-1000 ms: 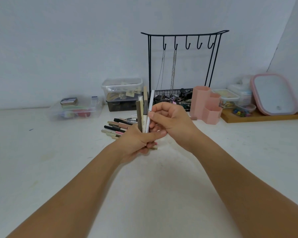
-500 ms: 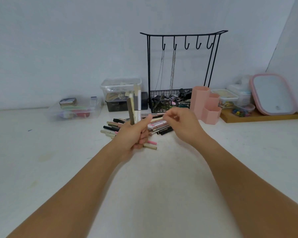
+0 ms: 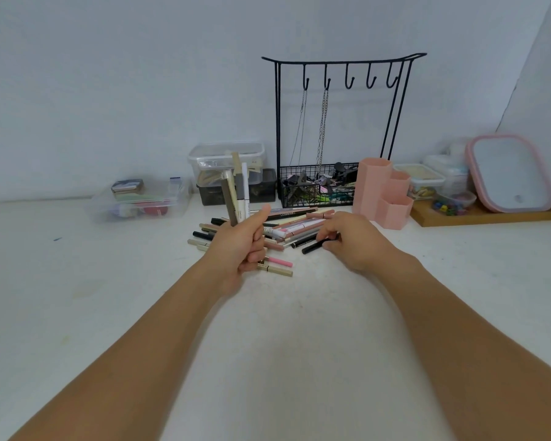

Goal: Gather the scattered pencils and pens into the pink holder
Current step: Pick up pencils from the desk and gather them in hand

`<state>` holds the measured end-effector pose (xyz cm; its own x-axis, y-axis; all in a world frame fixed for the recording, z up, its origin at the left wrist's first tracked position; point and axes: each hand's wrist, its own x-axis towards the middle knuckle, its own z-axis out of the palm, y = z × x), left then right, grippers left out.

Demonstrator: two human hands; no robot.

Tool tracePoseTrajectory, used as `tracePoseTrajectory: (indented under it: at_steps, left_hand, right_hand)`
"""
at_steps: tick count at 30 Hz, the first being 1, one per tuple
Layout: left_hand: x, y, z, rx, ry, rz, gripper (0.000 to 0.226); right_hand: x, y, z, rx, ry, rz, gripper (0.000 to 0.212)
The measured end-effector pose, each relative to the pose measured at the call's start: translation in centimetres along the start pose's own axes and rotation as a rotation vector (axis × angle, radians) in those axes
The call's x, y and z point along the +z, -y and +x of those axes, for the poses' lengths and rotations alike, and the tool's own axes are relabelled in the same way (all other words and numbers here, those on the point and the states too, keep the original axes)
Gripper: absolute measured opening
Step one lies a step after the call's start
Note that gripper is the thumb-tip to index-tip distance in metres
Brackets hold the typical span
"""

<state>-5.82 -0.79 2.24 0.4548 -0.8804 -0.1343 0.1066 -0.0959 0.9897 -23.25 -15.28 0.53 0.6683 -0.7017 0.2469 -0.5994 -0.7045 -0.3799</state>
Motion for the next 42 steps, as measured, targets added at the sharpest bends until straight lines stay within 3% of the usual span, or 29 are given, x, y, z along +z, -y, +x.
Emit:
tracePoseTrajectory:
  at_steps: [4, 8, 13, 18, 25, 29, 36, 38, 40, 42]
  left_hand:
    - [0.3, -0.1, -0.2, -0.029, 0.001, -0.002, 0.057]
    - [0.7, 0.2, -0.3, -0.058, 0.062, -0.056, 0.055]
    - [1.5, 0.7, -0.7, -0.054, 0.174, -0.044, 0.056]
    - [1.4, 0.8, -0.8, -0.050, 0.194, -0.030, 0.048]
    - [1.6, 0.6, -1.2, -0.012, 0.302, 0.037, 0.060]
    - [1.7, 1.0, -1.5, -0.009, 0.364, 0.059, 0.047]
    - [1.8, 1.0, -1.3, 0.021, 0.285, -0.011, 0.042]
    - [1.6, 0.9, -1.1, 0.018, 0.261, -0.034, 0.047]
    - [1.2, 0.5, -0.8, 0.015, 0.237, -0.047, 0.048]
    - [0.5, 0.1, -0.5, 0.013, 0.186, -0.070, 0.048]
  right_hand:
    - [-0.5, 0.5, -0.3, -0.039, -0.022, 0.116, 0.008]
    - [-1.5, 2.2, 0.1, 0.002, -0.076, 0.518, 0.002]
    - [-2.0, 4.7, -0.5, 0.009, 0.006, 1.142, 0.006]
    - [-2.2, 5.4, -1.1, -0.010, 0.056, 1.361, 0.013]
    - [-2.0, 5.8, -1.2, -0.004, 0.053, 1.353, 0.027]
    - [-1.6, 6.3, -1.4, -0.030, 0.058, 1.279, 0.029]
    - [-1.1, 6.3, -1.4, -0.030, 0.029, 1.053, 0.023]
    - [-0.9, 5.5, -1.0, -0.029, -0.085, 0.875, 0.020]
    - [-1.1, 3.7, -0.5, -0.039, -0.189, 0.539, 0.020]
    - [-1.4, 1.9, -0.2, -0.017, -0.171, 0.231, 0.021]
